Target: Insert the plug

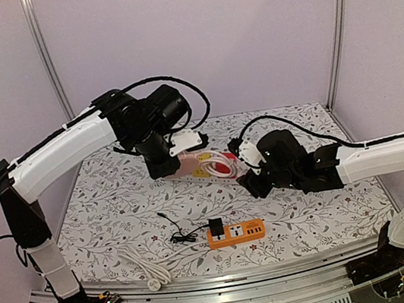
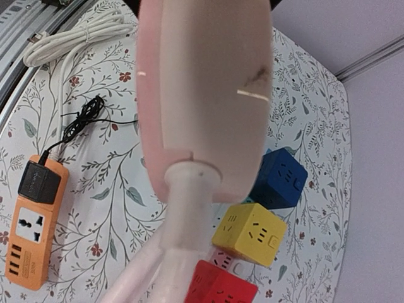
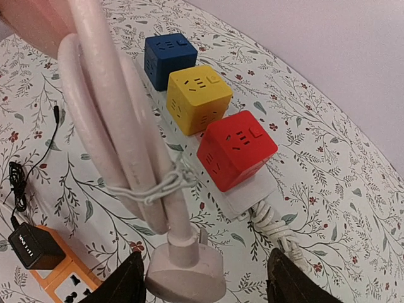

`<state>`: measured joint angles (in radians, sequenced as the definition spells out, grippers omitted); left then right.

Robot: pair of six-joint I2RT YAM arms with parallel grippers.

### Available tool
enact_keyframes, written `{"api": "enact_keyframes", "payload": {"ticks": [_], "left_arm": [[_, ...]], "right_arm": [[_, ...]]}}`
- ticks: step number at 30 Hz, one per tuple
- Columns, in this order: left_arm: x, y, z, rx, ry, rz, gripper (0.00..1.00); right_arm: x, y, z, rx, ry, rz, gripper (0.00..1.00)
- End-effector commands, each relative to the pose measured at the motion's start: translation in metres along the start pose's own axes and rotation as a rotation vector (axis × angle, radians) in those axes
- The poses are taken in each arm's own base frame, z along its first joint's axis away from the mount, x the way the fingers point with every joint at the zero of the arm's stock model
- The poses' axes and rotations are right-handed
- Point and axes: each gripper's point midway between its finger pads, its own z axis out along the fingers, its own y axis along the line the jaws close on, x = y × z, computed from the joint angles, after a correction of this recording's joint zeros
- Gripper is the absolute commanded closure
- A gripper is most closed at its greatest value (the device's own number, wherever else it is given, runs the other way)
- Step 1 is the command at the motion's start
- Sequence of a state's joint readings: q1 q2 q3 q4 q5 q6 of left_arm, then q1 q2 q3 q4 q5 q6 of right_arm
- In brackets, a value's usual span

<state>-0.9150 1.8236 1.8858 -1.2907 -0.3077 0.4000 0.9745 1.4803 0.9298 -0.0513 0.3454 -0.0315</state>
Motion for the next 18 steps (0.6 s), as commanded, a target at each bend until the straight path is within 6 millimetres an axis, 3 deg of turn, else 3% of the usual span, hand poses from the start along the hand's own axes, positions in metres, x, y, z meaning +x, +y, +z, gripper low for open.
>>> {"api": "enact_keyframes", "payload": {"ticks": [1,6,13,15,18], "left_arm": [[-0.008,0.013,-0.018,-0.032,-0.087,-0.033,1.0],[-0.009,0.011,-0.018,-0.024,-0.089,-0.029,1.0],[-0.008,0.012,-0.017,-0.03,-0.087,-0.022,1.0],[-0.008,0.016,-0.012,-0.057,-0.088,-0.011,1.0],[-0.011,0.031,0.001,-0.135,-0.103,0.014,1.0]], "right_arm": [[0.002,-0.006,0.006,0.032,0.007,0.011,0.38],[-0.003,-0.008,0.006,0.032,-0.002,0.018,0.48],[-0.01,-0.003,0.002,-0.01,0.0,0.025,0.83],[-0.012,0.001,0.0,-0.038,0.033,0.057,0.97],[-0.009,0.003,-0.005,-0.051,0.158,0.168,1.0]]}}
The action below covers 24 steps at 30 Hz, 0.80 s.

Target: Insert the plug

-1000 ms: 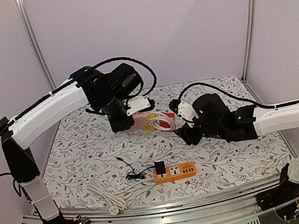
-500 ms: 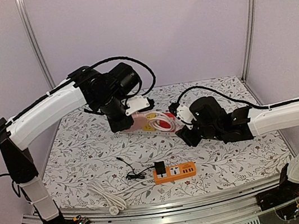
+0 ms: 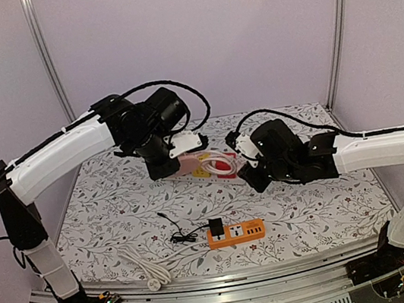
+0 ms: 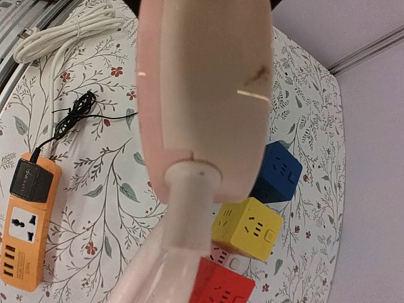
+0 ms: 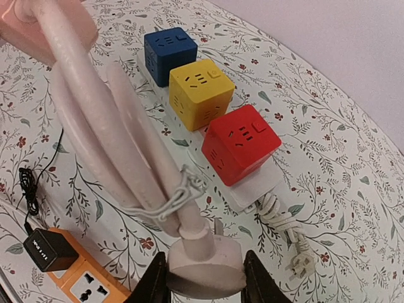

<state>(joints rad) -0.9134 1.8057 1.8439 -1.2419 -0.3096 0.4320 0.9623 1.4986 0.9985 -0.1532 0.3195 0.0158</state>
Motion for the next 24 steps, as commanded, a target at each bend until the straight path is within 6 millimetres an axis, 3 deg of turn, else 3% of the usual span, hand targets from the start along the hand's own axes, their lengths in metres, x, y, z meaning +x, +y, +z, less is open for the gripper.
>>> {"api": "enact_keyframes", "payload": {"ticks": [1,6,9,12,16,18,21,24], "left_arm": [[-0.008,0.037,0.007,-0.157,-0.08,0.002,1.0],[-0.005,0.074,0.056,-0.321,-0.073,0.012,0.96],[0.009,0.06,0.082,-0.31,-0.027,0.044,0.93],[0.017,0.037,0.082,-0.247,-0.049,0.045,0.88],[0.031,0.007,0.082,-0.148,-0.063,0.034,0.79],[0.038,-0.005,0.09,-0.113,-0.056,0.038,0.69],[0.048,-0.018,0.1,-0.076,-0.037,0.038,0.43],[0.05,-0.023,0.098,-0.057,-0.046,0.026,0.24]], "right_arm": [[-0.002,0.006,-0.007,-0.039,0.167,0.161,1.0],[0.035,0.034,-0.013,-0.105,0.479,0.417,1.0],[0.059,0.056,-0.015,-0.114,0.616,0.532,1.0],[0.063,0.084,-0.022,-0.151,0.679,0.552,1.0],[0.071,0.098,-0.013,-0.154,0.736,0.541,1.0],[0.077,0.103,-0.007,-0.154,0.764,0.537,1.0],[0.091,0.107,0.0,-0.138,0.821,0.533,1.0],[0.099,0.107,0.001,-0.11,0.848,0.545,1.0]]}}
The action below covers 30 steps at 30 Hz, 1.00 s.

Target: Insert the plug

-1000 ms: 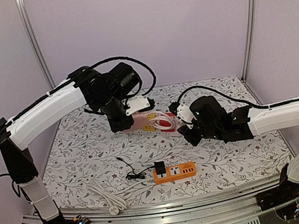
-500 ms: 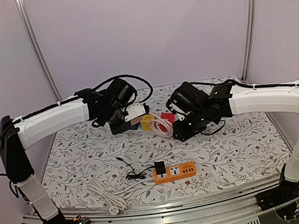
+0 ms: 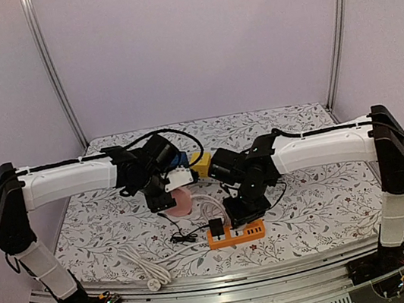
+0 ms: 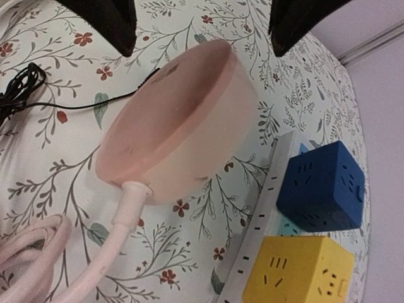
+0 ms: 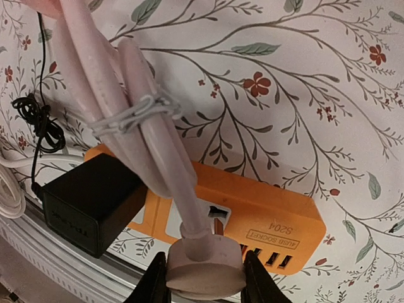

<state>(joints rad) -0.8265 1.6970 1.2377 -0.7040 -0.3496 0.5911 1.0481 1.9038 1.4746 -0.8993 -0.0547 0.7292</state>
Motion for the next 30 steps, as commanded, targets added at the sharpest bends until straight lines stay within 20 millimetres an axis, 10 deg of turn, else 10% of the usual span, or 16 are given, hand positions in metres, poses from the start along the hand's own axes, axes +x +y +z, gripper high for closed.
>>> {"api": "enact_keyframes", "payload": {"ticks": [1,30], "left_arm": [[-0.009,-0.002,-0.011,0.013,-0.08,-0.051,0.18],[0.007,-0.054,-0.023,0.244,-0.153,-0.063,0.14]], "right_arm": [[0.01,-0.005,0.007,0.037,0.06,0.057,1.0],[0.037,-0.007,0.022,0.15,0.167,0.187,1.0]]}}
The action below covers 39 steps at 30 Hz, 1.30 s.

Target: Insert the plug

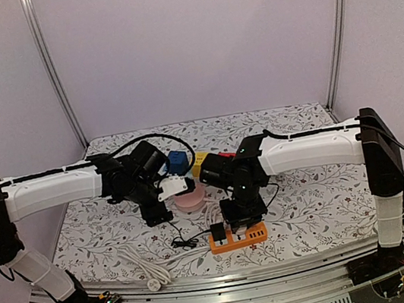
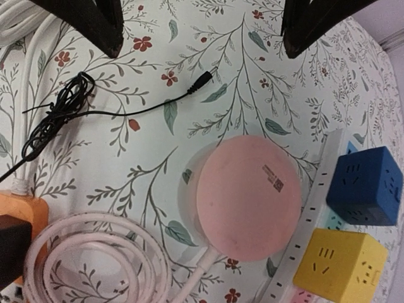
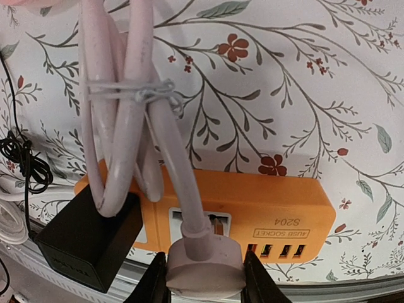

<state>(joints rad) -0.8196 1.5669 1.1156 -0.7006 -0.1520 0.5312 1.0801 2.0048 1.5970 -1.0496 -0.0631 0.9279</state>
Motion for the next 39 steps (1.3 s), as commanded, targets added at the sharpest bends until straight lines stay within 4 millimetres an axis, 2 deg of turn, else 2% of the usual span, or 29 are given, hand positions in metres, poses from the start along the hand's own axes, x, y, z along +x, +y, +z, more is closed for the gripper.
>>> {"api": "enact_keyframes", "payload": {"ticks": [1,4,6,10,14,17,19,26,30,32,35,39], "left_arm": [[0.001,-0.022,-0.001,0.109,-0.033,0.004,0.15],[0.0,-0.037,-0.002,0.187,-0.049,0.007,0.18],[-0.004,-0.055,-0.007,0.283,-0.087,0.013,0.23],[-0.017,-0.083,-0.018,0.426,-0.164,0.053,0.26],[-0.037,-0.093,-0.029,0.509,-0.249,0.056,0.31],[-0.044,-0.094,-0.032,0.518,-0.275,0.054,0.31],[-0.047,-0.092,-0.032,0.506,-0.284,0.05,0.31],[-0.047,-0.083,-0.023,0.449,-0.262,0.046,0.31],[-0.045,-0.081,-0.023,0.438,-0.254,0.045,0.31],[-0.044,-0.081,-0.022,0.436,-0.249,0.046,0.31],[-0.042,-0.08,-0.02,0.429,-0.238,0.048,0.31],[-0.045,-0.078,-0.019,0.421,-0.239,0.045,0.31]], "right_arm": [[0.019,-0.013,0.02,0.064,0.077,0.018,1.0],[0.023,0.0,0.029,0.012,0.109,0.02,1.0],[0.024,-0.002,0.036,0.022,0.118,0.023,1.0],[0.031,-0.029,0.052,0.103,0.129,0.03,1.0],[0.028,-0.051,0.056,0.174,0.114,0.028,1.0],[0.012,-0.064,0.039,0.289,0.048,-0.026,1.0],[0.006,-0.07,0.035,0.365,0.037,-0.068,1.0],[0.008,-0.079,0.065,0.423,0.08,-0.13,1.0],[0.025,-0.085,0.098,0.389,0.167,-0.156,1.0],[0.034,-0.087,0.109,0.363,0.215,-0.16,1.0],[0.038,-0.094,0.111,0.384,0.247,-0.183,1.0],[0.029,-0.094,0.103,0.403,0.232,-0.188,0.97]]}}
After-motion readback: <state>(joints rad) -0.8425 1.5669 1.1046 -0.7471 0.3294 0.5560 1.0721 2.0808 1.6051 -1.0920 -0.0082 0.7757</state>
